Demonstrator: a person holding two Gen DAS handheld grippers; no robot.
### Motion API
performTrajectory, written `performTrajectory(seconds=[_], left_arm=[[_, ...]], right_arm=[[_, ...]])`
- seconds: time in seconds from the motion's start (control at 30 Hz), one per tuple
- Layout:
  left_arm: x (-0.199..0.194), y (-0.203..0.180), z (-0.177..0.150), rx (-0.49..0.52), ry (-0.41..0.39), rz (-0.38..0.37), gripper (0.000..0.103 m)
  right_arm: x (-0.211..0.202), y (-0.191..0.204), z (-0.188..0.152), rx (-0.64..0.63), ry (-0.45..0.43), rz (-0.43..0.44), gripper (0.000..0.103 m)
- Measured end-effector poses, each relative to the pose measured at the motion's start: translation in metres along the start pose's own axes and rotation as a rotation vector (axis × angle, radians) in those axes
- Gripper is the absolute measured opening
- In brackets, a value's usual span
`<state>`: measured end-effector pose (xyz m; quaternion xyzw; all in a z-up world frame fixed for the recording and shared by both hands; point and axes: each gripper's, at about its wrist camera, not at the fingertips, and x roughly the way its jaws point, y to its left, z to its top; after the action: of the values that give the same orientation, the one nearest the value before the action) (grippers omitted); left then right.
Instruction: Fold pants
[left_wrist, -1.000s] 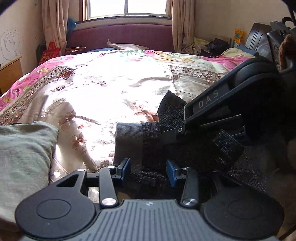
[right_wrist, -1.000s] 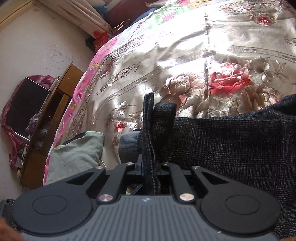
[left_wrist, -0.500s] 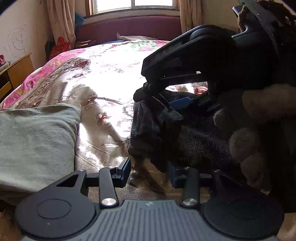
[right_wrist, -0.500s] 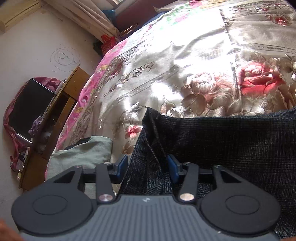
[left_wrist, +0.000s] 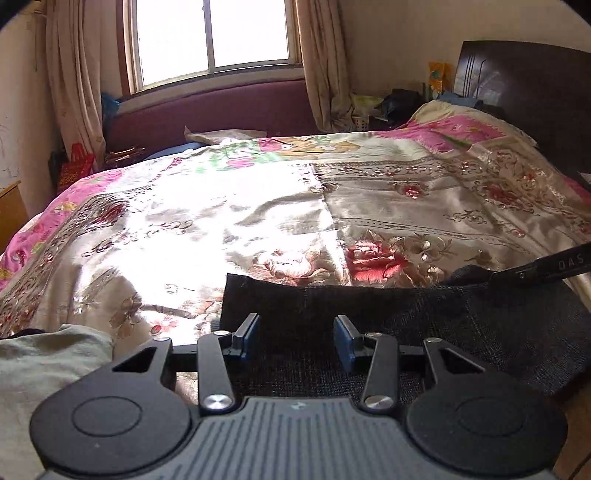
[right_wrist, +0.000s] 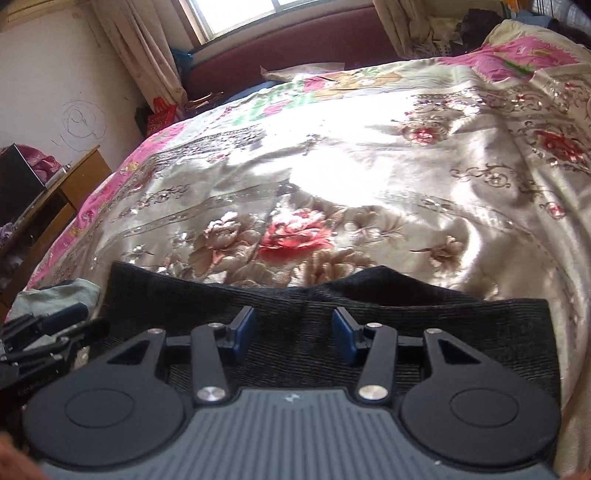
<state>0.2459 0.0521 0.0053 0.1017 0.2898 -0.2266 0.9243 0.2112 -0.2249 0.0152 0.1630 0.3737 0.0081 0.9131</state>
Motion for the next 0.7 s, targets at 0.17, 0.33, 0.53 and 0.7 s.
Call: performTrajectory(seconds=[0.17,0.33,0.53,0.7], left_arm=[[0.062,0.007,-0.018,0.082,0.123,-0.001,0.062],[0.041,0.005,-0.008,0.129,0.116,0.016,0.062],[0.034,0.021,-0.009,0.093,0.148,0.070,0.068],[0.054,0.040,-0.021,-0.037,0.207,0.065,0.093]], right_arm=[[0.025,-0.072,-0.016,0.077,0.078,-0.127,0.025],[-0.003,-0.098,-0.013,0.169,0.043,-0.114,0.028],[-0.056,-0.131,-0.023,0.264,0.022,-0.111,0.044],[-0.035,-0.149,-0.047,0.366,0.125,-0.046,0.048]])
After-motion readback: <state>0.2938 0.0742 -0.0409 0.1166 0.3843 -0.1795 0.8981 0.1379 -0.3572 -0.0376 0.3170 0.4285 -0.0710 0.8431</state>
